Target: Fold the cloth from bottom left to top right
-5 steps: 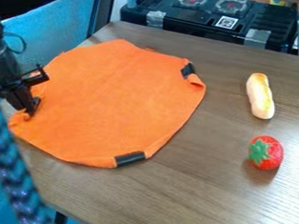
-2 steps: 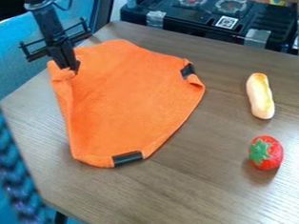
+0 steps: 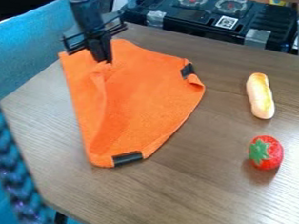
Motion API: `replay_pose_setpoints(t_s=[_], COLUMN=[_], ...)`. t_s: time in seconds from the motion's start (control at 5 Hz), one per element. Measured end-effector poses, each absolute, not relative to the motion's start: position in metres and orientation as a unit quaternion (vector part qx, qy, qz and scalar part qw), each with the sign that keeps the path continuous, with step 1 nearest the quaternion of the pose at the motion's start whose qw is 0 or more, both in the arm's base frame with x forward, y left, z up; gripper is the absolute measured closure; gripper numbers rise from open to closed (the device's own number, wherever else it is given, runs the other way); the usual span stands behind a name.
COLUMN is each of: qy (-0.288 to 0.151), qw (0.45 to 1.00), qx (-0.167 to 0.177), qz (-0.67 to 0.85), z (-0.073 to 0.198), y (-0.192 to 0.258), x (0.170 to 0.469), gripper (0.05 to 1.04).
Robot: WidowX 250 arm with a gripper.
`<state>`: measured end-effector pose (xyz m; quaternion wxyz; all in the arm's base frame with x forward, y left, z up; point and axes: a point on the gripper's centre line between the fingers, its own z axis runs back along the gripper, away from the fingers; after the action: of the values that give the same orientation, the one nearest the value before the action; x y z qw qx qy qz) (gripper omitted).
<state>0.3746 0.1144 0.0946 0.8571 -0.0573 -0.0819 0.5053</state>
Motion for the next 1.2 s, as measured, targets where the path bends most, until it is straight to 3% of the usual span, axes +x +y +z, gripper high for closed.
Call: replay_pose_setpoints(t_s=[0.8,1.0,1.2], qy=[-0.106,-0.108,-0.103], qw=[0.845,0.842,0.838], qx=[-0.071,-0.067,-0.064], qz=[0.520,0.524,0.533], z=[0.101,0.090,0.071], y=[0.045,0.037,0.034], x=[0.452,0.457,0.451], gripper=[1.017,0.883,0.615])
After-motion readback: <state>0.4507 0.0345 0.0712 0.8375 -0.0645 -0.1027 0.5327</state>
